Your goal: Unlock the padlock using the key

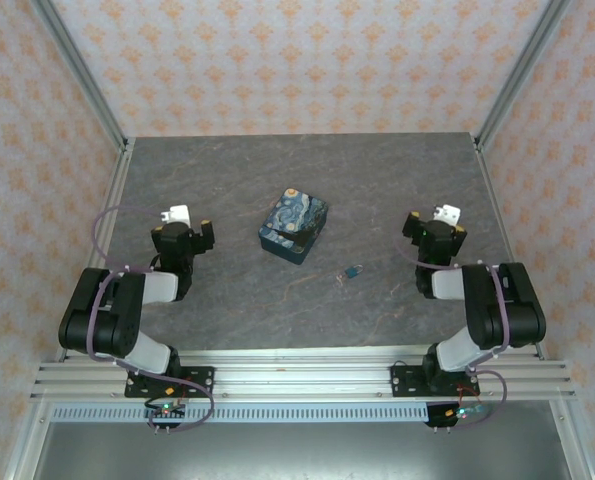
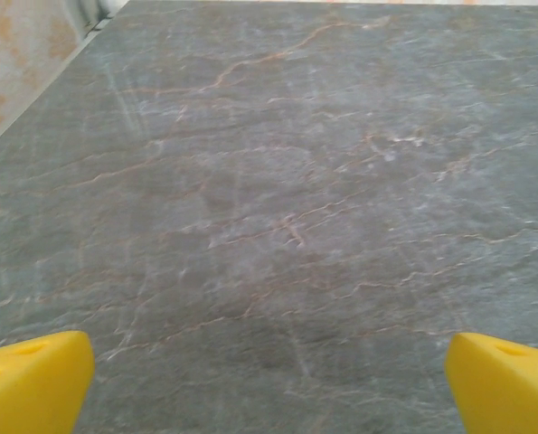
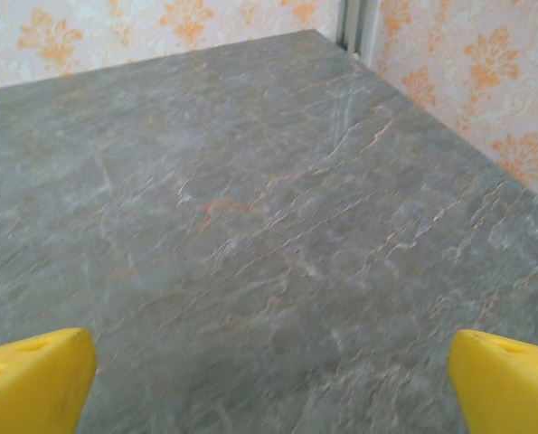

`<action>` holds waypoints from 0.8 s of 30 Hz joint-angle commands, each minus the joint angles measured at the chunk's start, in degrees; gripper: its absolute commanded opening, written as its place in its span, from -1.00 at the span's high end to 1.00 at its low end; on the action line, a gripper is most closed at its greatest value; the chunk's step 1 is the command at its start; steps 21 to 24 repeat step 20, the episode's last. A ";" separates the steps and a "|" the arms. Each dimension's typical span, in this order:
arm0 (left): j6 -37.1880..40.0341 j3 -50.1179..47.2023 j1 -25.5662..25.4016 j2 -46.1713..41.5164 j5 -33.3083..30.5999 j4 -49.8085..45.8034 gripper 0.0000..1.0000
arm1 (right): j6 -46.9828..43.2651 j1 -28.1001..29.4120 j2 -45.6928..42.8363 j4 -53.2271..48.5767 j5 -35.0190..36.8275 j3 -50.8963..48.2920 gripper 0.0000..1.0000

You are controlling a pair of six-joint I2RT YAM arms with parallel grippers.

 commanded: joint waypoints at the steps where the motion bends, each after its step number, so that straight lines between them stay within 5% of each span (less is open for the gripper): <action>1: 1.98 1.59 -0.19 -0.32 1.47 0.36 -0.99 | 1.43 -0.33 -0.76 -1.97 -3.08 0.15 -0.99; 24: 2.04 1.45 -0.18 -0.21 1.48 0.67 -1.00 | 0.26 0.18 -0.58 -1.78 -4.60 0.25 -0.98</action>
